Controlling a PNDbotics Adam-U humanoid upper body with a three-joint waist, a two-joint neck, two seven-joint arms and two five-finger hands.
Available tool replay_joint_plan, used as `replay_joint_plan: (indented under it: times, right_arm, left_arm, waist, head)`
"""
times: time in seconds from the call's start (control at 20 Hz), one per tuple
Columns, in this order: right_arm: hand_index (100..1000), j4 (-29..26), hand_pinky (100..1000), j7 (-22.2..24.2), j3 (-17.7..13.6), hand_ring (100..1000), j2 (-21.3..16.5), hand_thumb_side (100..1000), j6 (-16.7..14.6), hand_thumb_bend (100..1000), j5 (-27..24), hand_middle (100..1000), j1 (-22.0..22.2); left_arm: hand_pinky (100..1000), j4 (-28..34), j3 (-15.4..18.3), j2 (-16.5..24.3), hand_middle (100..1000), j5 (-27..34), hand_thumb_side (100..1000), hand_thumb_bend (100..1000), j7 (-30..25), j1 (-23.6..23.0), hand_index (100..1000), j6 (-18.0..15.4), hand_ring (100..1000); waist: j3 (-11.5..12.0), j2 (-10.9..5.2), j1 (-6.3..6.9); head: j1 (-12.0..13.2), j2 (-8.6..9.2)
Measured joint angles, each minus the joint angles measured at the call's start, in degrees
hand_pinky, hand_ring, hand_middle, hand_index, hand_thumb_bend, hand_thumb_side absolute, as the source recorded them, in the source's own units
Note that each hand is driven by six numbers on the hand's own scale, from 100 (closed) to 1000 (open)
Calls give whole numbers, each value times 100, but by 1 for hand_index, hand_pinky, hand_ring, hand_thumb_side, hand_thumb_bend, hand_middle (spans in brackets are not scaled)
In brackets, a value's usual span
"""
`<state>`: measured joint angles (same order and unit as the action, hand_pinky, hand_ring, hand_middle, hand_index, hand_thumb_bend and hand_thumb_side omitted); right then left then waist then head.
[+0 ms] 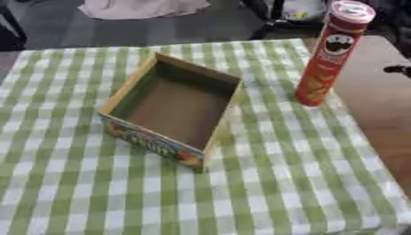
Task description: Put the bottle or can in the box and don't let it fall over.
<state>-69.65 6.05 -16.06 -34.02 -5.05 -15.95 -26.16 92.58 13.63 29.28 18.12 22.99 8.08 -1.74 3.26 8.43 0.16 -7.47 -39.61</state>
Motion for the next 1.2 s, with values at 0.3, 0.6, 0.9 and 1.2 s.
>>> replay_joint_plan:
  times: [0.3,0.6,0.9,1.2]
  right_arm:
    - [917,27,654,54,62,1000,2,541,-39,1000,-22,1000,-32]
    - [904,86,637,144,104,1000,52,541,-44,1000,-22,1000,-69]
    - [899,127,628,213,167,988,109,535,-15,1000,45,1000,-158]
    - [902,129,630,239,202,998,157,541,10,1000,125,1000,-204]
  left_arm:
    - [994,0,-1,0,720,0,553,438,-1,0,777,1,702]
    - [994,0,-1,-1,720,0,557,431,-2,0,777,2,700]
    - [994,0,-2,-4,720,0,561,427,-13,0,777,13,698]
    - [994,0,-3,-14,720,0,564,420,-24,0,777,23,697]
  waist:
    - [1,2,0]
    - [4,3,0]
    - [14,15,8]
    - [18,34,25]
  head:
    - [0,13]
    - [-22,56]
    - [-73,120]
    - [-105,157]
